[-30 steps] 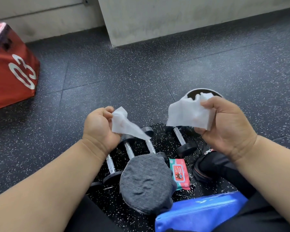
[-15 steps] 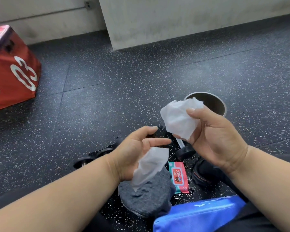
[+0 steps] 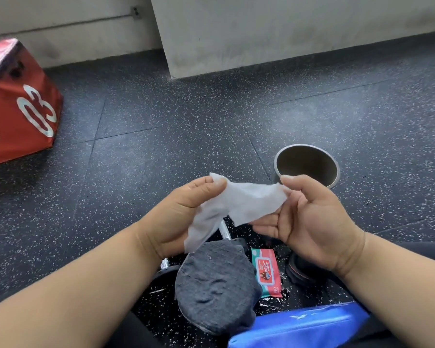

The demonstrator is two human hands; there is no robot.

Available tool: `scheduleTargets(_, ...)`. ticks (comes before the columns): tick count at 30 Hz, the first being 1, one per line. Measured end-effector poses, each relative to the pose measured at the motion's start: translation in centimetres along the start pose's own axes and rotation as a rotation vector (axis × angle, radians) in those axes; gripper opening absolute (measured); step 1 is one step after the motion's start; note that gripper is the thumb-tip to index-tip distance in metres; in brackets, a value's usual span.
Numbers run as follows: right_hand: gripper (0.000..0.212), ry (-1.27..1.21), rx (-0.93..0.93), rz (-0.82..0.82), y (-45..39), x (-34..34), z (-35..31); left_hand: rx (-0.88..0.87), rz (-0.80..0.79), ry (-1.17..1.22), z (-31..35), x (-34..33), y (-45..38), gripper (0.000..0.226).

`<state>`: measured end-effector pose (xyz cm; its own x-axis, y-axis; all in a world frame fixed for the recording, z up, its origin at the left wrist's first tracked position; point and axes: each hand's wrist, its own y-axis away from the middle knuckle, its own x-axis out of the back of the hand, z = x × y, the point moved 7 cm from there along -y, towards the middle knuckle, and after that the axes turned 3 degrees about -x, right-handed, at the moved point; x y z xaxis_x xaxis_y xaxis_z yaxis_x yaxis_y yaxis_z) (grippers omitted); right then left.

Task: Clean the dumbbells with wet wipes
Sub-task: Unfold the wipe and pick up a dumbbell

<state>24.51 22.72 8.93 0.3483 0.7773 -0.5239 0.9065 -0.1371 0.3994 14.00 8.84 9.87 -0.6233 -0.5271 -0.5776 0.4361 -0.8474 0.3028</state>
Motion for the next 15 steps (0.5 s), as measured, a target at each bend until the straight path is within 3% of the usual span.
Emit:
scheduleTargets(5,0.079,0.145,-0.212,-0.115,-0.6,0.1,1.7,-0.085,-0.038,-0.134,1.4,-0.7,0.8,0.007)
scheduleTargets(11,0.075,0.073,-0.181,-0.182,-1.2,-0.3,2.3,-0.046,-0.062,-0.272,1.0,-0.6,1.2,0.025)
scheduleTargets(15,0.076,0.115,-0.286,-0.198,-1.3,-0.3,3.5,-0.018,-0.079,-0.294,0.8,-0.7,1.5,0.034)
